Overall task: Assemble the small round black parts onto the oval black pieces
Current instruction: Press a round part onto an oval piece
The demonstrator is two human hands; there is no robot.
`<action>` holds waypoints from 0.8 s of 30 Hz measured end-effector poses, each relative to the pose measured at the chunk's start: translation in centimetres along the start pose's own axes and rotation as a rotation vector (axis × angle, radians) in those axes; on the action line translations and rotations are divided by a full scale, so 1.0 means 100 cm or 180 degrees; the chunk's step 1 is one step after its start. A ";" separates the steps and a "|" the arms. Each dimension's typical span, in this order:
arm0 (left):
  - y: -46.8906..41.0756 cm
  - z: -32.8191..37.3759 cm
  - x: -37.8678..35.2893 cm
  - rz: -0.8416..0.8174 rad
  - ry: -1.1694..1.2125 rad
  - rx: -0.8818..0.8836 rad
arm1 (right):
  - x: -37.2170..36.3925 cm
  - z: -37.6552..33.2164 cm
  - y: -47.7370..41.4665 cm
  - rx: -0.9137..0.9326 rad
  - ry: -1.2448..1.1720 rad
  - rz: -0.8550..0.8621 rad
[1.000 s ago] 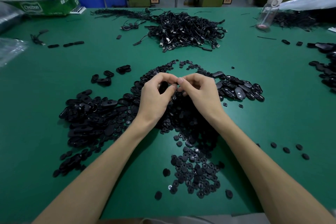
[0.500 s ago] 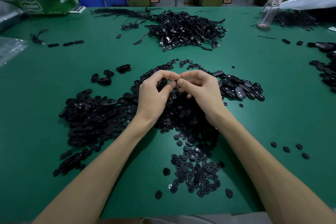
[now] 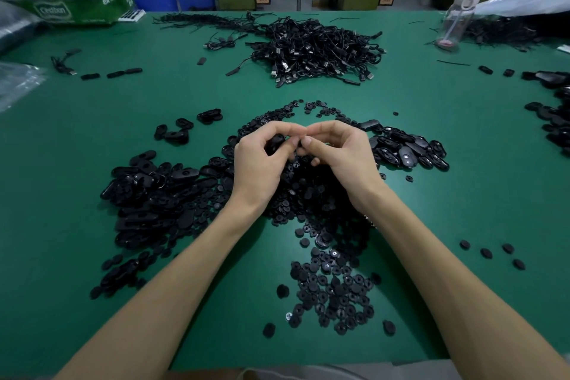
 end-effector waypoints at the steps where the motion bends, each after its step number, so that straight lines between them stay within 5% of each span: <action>1: 0.000 0.000 0.000 0.0014 0.0065 0.0025 | 0.000 0.000 0.000 0.0012 -0.0040 -0.0015; 12: -0.002 -0.001 -0.003 0.0221 0.0232 0.0408 | 0.001 -0.002 -0.001 0.0015 -0.0287 0.0148; 18: -0.006 0.000 0.003 0.0419 0.1010 0.0969 | 0.001 -0.003 -0.001 0.0190 -0.0292 0.0288; 24: -0.010 0.000 0.006 0.0386 0.2085 0.1219 | -0.010 0.000 0.003 0.0221 -0.0147 -0.0152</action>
Point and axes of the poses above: each hand's wrist, its own y-axis away from the middle knuckle, its own x-axis out of the back of the hand, z = x × y, the point moved 1 cm from there along -y, towards the middle knuckle, and after that the axes turned 14 degrees about -x, right-handed, at the moved point
